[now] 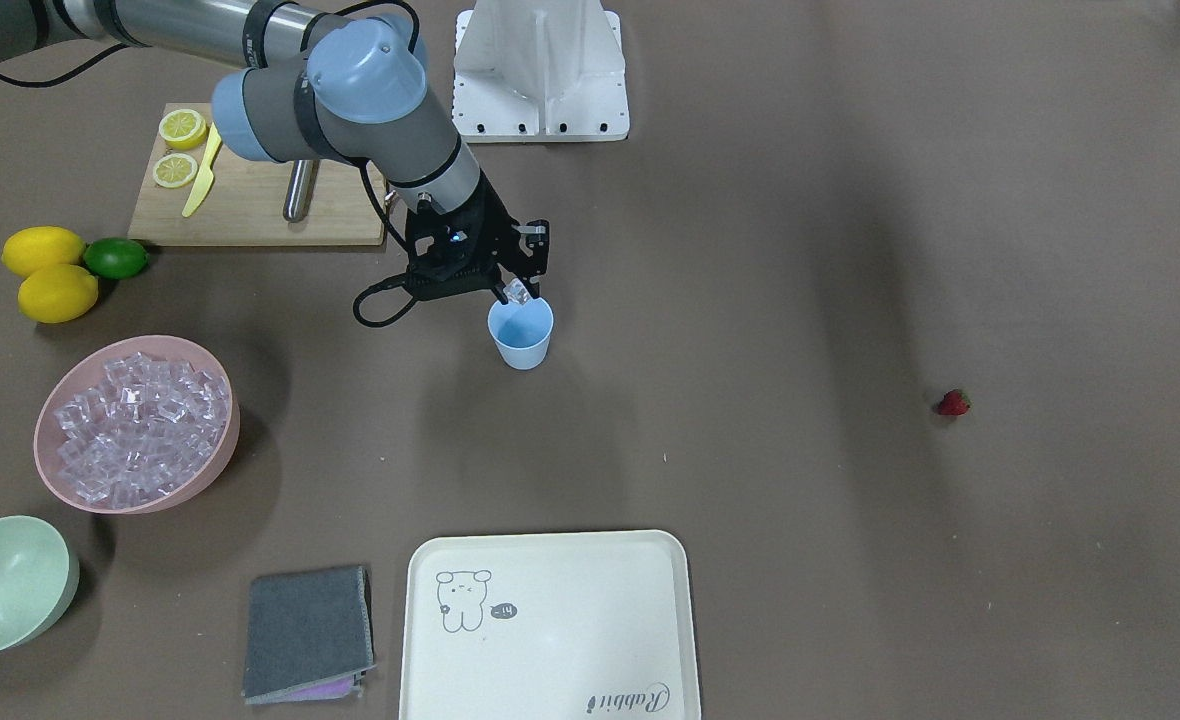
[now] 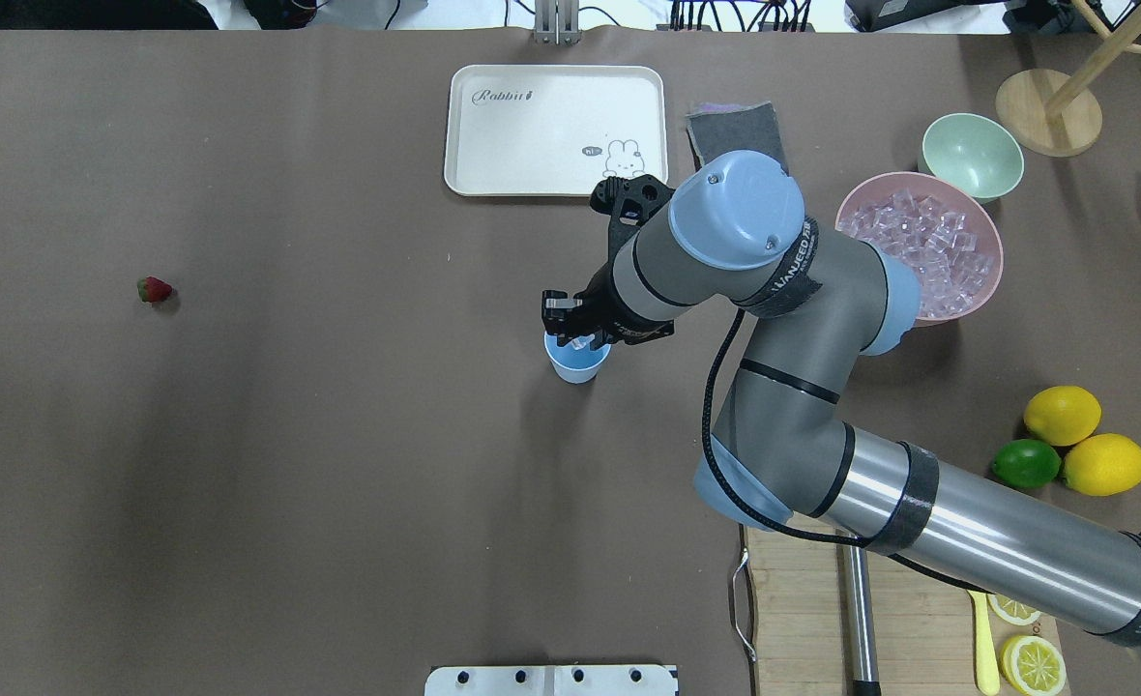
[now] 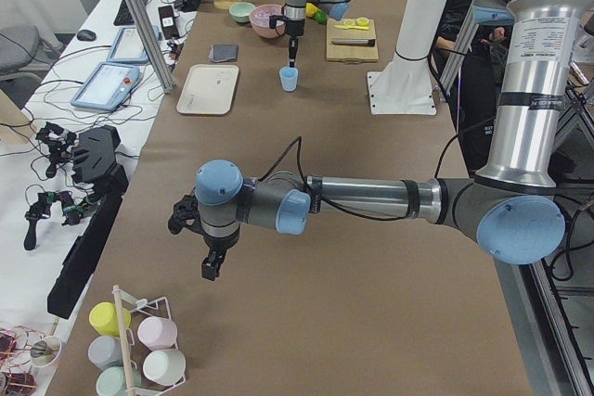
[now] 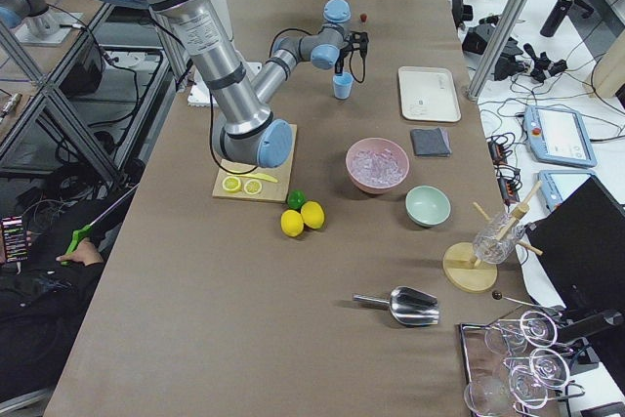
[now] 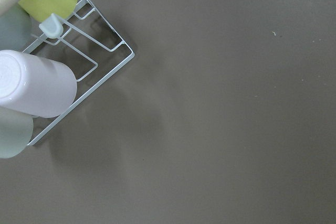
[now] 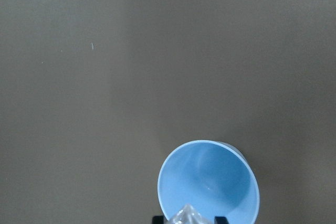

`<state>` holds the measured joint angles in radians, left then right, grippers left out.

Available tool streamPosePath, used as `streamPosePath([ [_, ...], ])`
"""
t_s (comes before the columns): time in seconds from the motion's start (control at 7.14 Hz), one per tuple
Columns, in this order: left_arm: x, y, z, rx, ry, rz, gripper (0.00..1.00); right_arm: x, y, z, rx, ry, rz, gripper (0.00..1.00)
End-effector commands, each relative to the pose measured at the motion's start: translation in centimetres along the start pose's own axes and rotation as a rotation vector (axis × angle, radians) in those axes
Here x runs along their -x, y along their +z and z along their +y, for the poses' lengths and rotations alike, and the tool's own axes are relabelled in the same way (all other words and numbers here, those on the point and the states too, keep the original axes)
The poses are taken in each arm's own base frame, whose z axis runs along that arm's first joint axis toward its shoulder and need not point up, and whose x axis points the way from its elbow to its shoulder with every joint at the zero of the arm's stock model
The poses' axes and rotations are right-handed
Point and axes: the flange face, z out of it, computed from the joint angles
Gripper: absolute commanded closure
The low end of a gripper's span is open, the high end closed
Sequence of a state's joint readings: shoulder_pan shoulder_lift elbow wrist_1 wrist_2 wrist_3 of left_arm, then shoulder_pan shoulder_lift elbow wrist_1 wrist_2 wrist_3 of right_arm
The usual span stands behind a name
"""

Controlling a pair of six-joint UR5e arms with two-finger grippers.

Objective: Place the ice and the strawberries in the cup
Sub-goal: 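Open the right gripper to drop the ice into the blue cup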

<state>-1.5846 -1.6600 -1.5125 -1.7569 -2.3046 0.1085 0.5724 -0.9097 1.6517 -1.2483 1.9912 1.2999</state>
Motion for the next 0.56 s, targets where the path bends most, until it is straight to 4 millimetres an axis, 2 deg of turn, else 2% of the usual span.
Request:
streamPosePath([
  [0.0,0.16,0.17,0.03,0.003,-0.002,0.000,0.02,-0.08,-0.07,-0.51,-0.016,0.000,0.003,0.68],
  [0.14,0.16,0.17,0.03,0.003,-0.002,0.000,0.02,-0.12,-0.02,-0.91,-0.060,0.007,0.016,0.02],
  [0.42,0.19,0.22,0.12,0.004,-0.003,0.000,0.02,-0.24,-0.04,-1.02,-0.065,0.005,0.017,0.01],
])
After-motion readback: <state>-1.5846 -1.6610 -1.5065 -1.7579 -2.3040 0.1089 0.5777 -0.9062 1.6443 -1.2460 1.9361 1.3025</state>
